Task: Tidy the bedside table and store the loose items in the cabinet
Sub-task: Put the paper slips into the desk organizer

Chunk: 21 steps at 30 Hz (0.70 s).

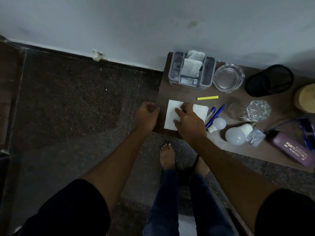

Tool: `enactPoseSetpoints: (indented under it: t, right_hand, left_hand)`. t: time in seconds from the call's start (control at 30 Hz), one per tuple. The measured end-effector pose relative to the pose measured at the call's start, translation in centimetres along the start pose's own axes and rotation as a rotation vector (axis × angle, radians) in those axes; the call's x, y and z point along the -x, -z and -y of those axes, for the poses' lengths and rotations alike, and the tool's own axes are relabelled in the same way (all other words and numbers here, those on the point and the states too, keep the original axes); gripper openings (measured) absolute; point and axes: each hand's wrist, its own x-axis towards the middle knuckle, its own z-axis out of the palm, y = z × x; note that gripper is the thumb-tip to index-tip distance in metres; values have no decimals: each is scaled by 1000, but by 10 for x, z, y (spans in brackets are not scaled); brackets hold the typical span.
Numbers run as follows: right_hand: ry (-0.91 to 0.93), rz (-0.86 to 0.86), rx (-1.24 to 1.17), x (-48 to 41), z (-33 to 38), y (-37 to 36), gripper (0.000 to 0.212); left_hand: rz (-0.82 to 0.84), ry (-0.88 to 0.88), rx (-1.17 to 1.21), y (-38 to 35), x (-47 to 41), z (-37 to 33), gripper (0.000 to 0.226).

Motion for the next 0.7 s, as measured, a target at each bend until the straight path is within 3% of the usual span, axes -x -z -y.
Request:
enactPoseSetpoints:
  t: [0.23,0.5,0.7]
  right_hand:
    - [60,43,-3,-21,23,-6,52]
    - [161,92,-34,-32,30,-5,53]
    - [88,9,-290,-33,23,2,48]
  left_hand:
    - [107,126,173,14,-17,3,11]
    - [132,120,128,17,-23,-3,27]
    - [132,58,143,20,-19,-2,21]
